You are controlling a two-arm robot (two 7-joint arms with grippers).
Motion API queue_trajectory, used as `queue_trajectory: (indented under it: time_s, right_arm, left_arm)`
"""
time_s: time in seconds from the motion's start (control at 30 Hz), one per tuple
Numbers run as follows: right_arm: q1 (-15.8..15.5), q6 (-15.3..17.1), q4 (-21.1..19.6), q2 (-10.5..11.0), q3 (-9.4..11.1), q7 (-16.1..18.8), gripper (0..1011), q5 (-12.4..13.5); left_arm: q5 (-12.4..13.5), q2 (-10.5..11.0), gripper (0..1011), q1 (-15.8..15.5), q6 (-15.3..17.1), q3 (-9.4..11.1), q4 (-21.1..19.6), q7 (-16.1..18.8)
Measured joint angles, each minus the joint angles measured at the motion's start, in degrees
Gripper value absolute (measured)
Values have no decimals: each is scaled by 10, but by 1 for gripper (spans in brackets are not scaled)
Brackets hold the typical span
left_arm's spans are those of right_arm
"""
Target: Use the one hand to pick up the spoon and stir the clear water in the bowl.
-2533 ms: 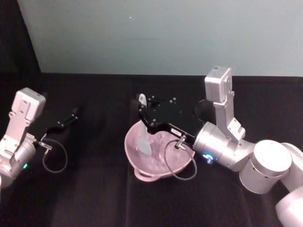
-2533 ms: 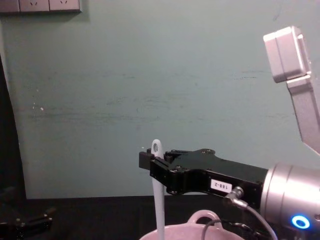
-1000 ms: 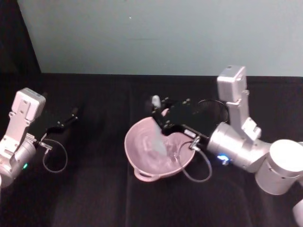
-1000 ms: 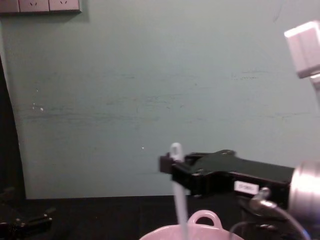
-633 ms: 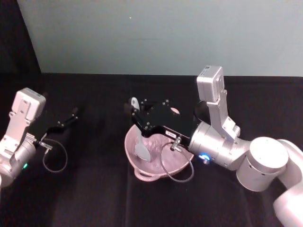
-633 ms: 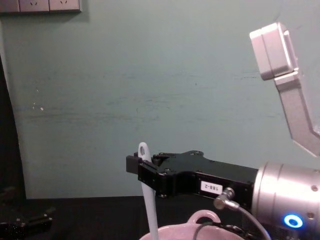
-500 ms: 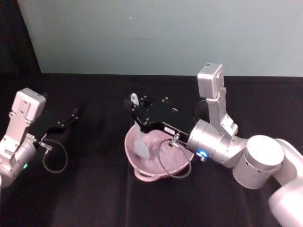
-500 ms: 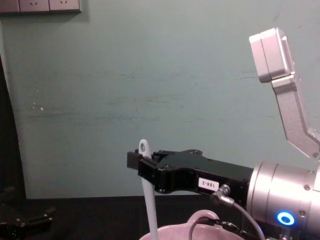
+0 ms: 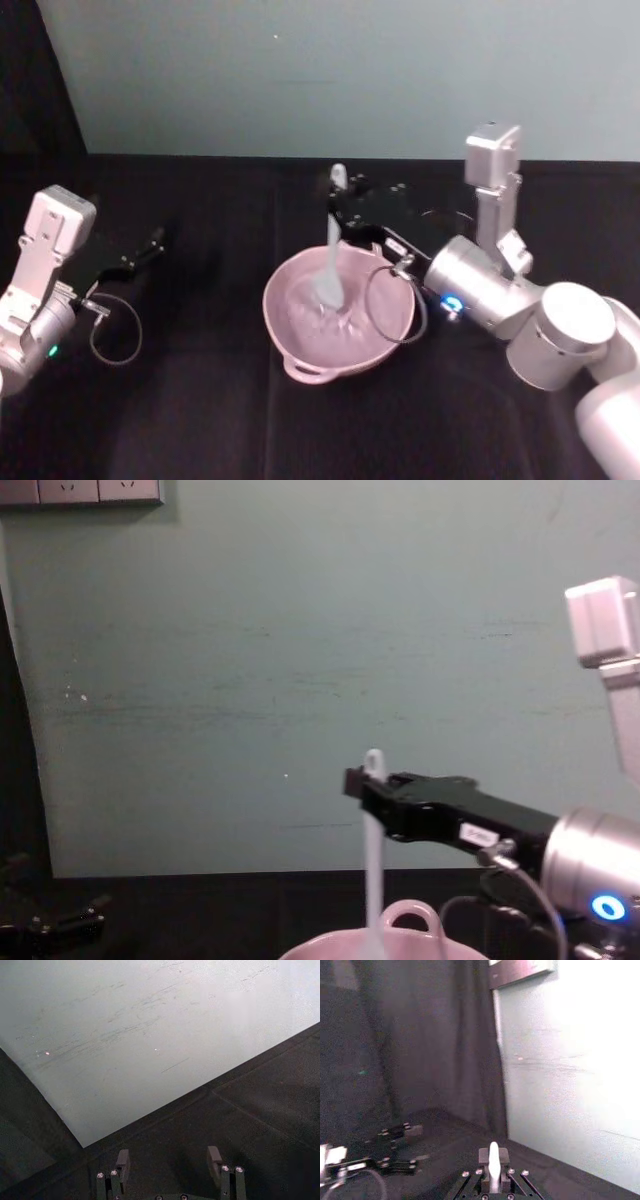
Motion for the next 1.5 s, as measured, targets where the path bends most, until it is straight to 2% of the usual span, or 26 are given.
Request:
queue_trajectory:
  time_s: [0.23,0.43,0.6,0.83,1.0,1.17,1.5]
  right_arm:
    - [-22,-3,-26,18,28,-14,113,-1]
    - [-38,6,-54,32,37,-18,113,-9]
    - [-48,19,-77,42,35,-18,113,-19]
    - [-62,41,-111,50,14,-9,113,-32]
    - [-65,47,-121,45,-3,-1,113,-35]
    - [-58,47,-116,34,-16,7,113,-35]
    - [-25,31,-67,1,-30,19,113,-20]
  left_arm:
    - [0,0,1011,0,0,0,0,0]
    - [0,0,1011,0,0,0,0,0]
    - [0,0,1011,0,0,0,0,0]
    - [0,0,1011,0,0,0,0,0]
    - [0,0,1011,0,0,0,0,0]
    - [0,0,1011,0,0,0,0,0]
    - [0,0,1011,0,0,0,0,0]
